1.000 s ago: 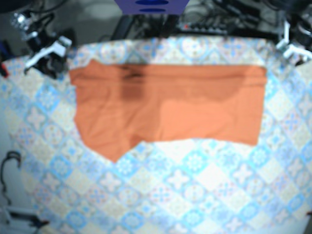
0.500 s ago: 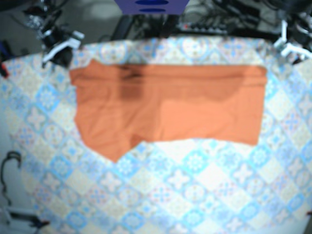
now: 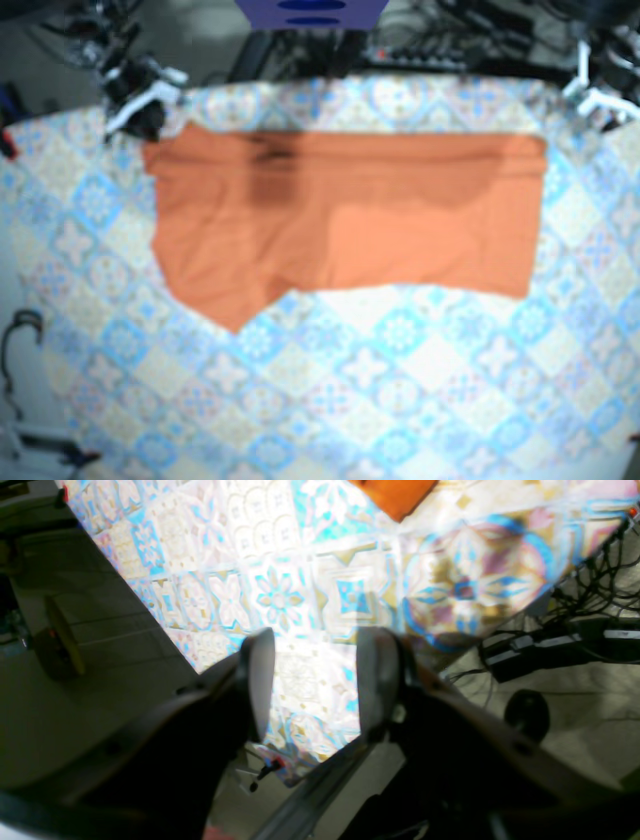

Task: Fold the T-shirt properly
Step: 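Move both grippers back to the folded edge corners and grasp, then hold the folded edge corners with both grippers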

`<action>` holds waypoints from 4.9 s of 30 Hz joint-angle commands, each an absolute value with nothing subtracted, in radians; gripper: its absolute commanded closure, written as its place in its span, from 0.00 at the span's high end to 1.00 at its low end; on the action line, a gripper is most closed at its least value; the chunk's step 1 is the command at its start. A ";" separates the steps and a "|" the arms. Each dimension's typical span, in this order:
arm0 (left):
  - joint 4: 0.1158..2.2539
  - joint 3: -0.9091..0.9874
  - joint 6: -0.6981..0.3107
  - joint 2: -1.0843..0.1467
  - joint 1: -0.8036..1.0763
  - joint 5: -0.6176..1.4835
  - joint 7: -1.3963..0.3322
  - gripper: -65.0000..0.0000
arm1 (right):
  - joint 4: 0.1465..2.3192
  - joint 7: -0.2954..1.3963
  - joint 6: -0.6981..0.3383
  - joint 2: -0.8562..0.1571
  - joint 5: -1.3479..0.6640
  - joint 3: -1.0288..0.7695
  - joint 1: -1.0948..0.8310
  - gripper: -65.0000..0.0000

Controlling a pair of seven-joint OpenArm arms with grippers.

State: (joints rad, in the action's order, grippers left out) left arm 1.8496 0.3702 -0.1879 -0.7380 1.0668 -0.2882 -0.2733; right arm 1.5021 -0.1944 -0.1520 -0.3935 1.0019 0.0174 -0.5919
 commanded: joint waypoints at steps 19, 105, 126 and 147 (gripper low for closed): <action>1.862 0.383 -0.174 -0.750 1.075 -0.331 -0.269 0.40 | 1.483 -0.186 -0.136 -0.409 0.993 0.038 -0.553 0.30; 1.601 -0.170 -0.180 -0.780 0.588 -0.593 -0.424 0.40 | 1.434 -0.119 -0.136 -0.360 1.084 0.119 -0.516 0.00; 1.477 -0.171 -0.180 -0.777 0.545 -0.596 -0.344 0.40 | 1.448 -0.117 -0.136 -0.358 1.084 0.119 -0.518 0.00; 1.584 -0.165 -0.174 -0.779 0.575 -0.598 -0.349 0.40 | 1.446 -0.119 -0.136 -0.298 1.159 0.120 -0.518 0.00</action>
